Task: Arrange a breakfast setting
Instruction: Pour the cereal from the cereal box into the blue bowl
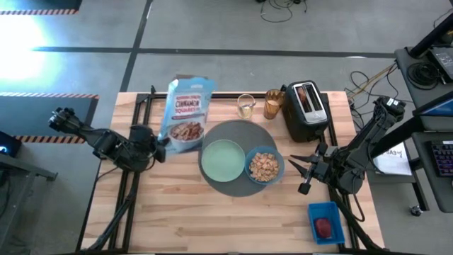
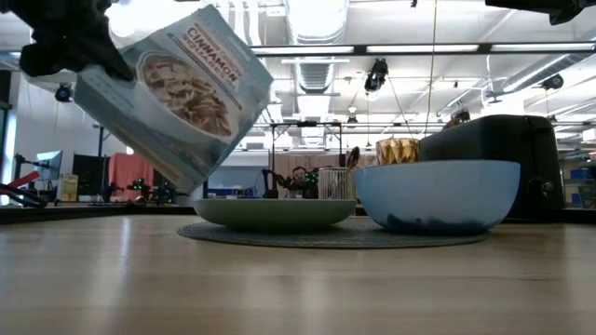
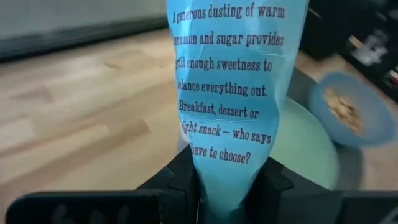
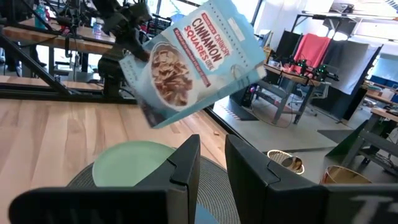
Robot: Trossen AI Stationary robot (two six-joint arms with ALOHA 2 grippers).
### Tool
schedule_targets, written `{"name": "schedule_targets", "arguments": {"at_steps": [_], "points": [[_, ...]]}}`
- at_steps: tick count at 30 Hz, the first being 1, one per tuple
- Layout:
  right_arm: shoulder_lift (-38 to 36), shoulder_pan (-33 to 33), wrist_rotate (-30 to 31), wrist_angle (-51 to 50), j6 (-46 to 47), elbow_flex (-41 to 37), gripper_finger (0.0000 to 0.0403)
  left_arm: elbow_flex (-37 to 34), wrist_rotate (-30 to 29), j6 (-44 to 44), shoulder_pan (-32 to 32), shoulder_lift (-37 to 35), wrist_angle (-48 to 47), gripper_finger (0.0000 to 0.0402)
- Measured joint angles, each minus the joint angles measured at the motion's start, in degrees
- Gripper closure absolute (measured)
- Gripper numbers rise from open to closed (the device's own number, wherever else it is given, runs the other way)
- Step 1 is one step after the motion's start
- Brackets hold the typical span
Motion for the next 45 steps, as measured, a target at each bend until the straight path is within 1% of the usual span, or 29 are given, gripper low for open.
{"name": "schedule_targets", "arguments": {"at_steps": [3, 8, 11, 17, 20, 22, 25, 28, 32, 39, 45], "points": [[0.0, 0.0, -0.02, 0.0, 0.0, 0.0, 0.0335, -1.73, -4.24, -2.44, 0.0, -0.83, -2.04, 0.0325], [0.0, 0.0, 0.0, 0.0, 0.0, 0.0, 0.0335, -5.59, -14.57, -4.79, 0.02, -1.55, -2.7, 0.0325], [0.0, 0.0, -0.02, 0.0, 0.0, 0.0, 0.0335, -8.71, -17.85, -6.4, 0.02, -1.16, -2.54, 0.0325], [0.0, 0.0, 0.0, 0.0, 0.0, 0.0, 0.0335, -16.68, -21.17, -14.9, 0.02, 0.81, 0.75, 0.0325], [0.0, 0.0, 0.0, 0.0, 0.0, 0.0, 0.0335, -21.03, -21.53, -18.72, 0.04, 2.61, 3.43, 0.0325], [0.0, 0.0, -0.01, 0.0, 0.0, 0.0, 0.0335, -23.6, -21.76, -20.13, 0.08, 4.46, 5.54, 0.0325], [0.0, 0.0, -0.02, 0.0, 0.0, 0.0, 0.0335, -25.92, -23.92, -20.58, 0.07, 7.69, 9.76, 0.0325], [0.0, 0.0, -0.02, 0.0, 0.0, 0.0, 0.0335, -26.62, -25.7, -19.12, 0.07, 11.46, 13.02, 0.0325], [0.0, 0.0, 0.0, 0.0, 0.0, 0.0, 0.0335, -26.64, -27.36, -16.49, 0.11, 17.07, 14.15, 0.0325], [0.0, 0.0, -0.02, 0.0, 0.0, 0.0, 0.0335, -26.64, -28.55, -22.81, 0.2, 26.82, 17.32, 0.0325], [0.0, 0.0, 0.0, 0.0, 0.0, 0.0, 0.0335, -26.63, -26.57, -24.96, 0.2, 36.0, 24.58, 0.0325]]}}
